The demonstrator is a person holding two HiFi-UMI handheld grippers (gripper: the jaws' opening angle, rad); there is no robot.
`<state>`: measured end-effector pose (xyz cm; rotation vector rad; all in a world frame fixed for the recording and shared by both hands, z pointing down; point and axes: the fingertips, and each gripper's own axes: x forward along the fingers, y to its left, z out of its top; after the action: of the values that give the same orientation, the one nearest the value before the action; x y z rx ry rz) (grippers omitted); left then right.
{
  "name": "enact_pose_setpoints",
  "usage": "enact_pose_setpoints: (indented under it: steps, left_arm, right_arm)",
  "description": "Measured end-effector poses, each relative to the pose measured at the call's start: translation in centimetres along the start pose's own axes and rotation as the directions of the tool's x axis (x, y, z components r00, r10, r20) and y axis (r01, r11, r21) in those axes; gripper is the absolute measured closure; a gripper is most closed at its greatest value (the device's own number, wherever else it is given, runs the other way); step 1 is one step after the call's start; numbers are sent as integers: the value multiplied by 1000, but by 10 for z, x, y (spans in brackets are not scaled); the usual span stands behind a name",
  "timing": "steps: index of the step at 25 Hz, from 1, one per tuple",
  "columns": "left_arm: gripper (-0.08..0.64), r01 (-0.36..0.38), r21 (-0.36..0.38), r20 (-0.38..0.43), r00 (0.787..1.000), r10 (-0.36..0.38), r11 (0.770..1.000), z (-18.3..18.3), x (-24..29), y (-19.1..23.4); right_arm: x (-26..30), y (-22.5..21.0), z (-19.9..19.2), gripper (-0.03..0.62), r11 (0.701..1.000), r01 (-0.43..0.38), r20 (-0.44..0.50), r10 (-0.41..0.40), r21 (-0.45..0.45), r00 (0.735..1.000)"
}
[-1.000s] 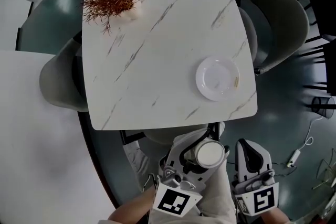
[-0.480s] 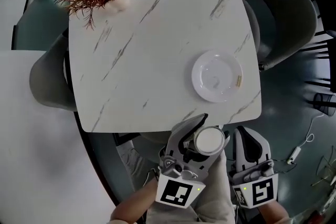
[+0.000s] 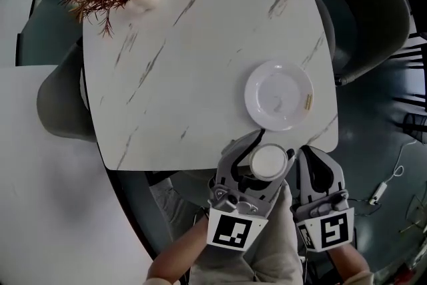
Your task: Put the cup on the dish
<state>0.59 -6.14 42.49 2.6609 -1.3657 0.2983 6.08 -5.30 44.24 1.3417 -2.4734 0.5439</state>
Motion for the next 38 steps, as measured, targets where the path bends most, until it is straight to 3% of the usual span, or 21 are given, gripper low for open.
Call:
enact_pose_setpoints:
  steps: [6,14,38]
  left_arm:
    - [304,-48,23,14,999,47,999,-9,18,7]
    - [304,-54,56,31,998,52,997,-22,36,13]
    - [302,3,10,1,1000,-3,1000,-23,71,16]
  right_arm:
    - [10,-7,-3,588,1000,0,-5,0,6,1000]
    - [22,-18,-9,587,999,-11,-21,12,30,1000]
    - [24,-39,-9,586,995,18,-25,-16,100,1000]
